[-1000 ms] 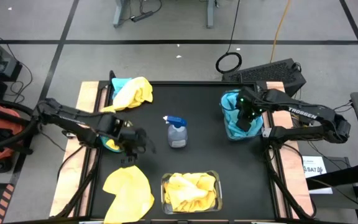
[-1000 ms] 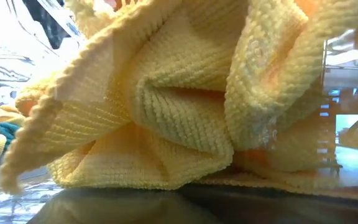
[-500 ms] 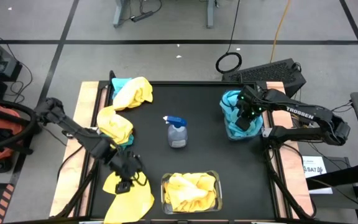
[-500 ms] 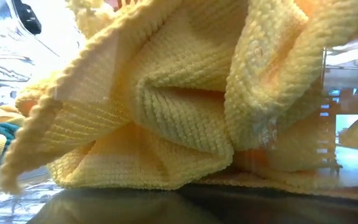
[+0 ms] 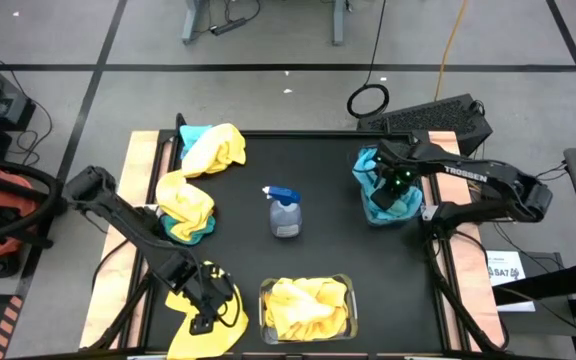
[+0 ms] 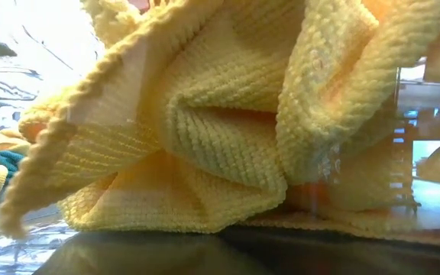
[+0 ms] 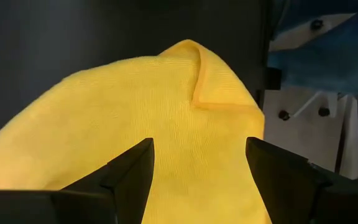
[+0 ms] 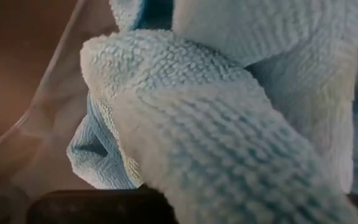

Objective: Sort microfiber towel by color & place in baskets
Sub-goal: Put the blue towel into the top transparent bin

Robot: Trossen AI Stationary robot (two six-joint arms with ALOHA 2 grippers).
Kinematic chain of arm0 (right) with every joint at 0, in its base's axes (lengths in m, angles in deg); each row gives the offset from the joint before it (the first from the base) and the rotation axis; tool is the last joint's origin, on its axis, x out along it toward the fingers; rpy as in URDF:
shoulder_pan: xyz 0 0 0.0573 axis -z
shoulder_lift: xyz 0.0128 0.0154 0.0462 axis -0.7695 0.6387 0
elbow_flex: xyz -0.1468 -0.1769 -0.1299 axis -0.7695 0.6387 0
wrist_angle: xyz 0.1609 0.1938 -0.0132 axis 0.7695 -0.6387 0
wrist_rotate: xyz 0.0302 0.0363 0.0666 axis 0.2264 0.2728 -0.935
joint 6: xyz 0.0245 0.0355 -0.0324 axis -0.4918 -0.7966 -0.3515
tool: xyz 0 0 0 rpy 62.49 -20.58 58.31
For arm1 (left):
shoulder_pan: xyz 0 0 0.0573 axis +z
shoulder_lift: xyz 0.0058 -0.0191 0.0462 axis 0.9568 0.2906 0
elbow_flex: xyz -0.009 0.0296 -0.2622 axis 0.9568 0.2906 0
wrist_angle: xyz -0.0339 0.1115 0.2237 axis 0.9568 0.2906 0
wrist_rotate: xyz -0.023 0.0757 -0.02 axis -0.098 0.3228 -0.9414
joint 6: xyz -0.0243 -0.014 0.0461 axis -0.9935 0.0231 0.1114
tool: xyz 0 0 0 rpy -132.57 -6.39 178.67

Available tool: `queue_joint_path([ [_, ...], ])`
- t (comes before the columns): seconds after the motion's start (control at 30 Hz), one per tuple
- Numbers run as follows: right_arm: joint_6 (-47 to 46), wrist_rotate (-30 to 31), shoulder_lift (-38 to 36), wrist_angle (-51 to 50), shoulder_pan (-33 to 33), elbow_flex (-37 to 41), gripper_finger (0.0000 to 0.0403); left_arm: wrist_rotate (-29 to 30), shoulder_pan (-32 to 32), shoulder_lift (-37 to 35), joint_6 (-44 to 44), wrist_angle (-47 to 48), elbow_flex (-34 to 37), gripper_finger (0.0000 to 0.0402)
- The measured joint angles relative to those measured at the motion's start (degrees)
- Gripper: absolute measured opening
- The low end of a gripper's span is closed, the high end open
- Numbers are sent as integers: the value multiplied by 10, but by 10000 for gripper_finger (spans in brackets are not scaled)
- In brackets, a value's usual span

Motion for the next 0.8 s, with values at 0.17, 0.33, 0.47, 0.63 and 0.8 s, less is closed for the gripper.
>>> queue_joint_path([
  [0.17,-13,-7,39,21,0,0,13,0,-5,36,0,-34,0,260],
  [0.33,-14,-9,76,35,0,-1,14,0,-7,72,-15,-46,0,260],
  [0.47,-12,-18,90,43,0,-1,34,-1,-13,99,-17,-58,0,260],
  [0.63,-3,-24,91,46,0,-1,101,-5,-18,137,-43,-58,0,260],
  [0.8,-6,-22,74,42,0,-1,180,-7,-23,167,-60,-59,-3,257],
])
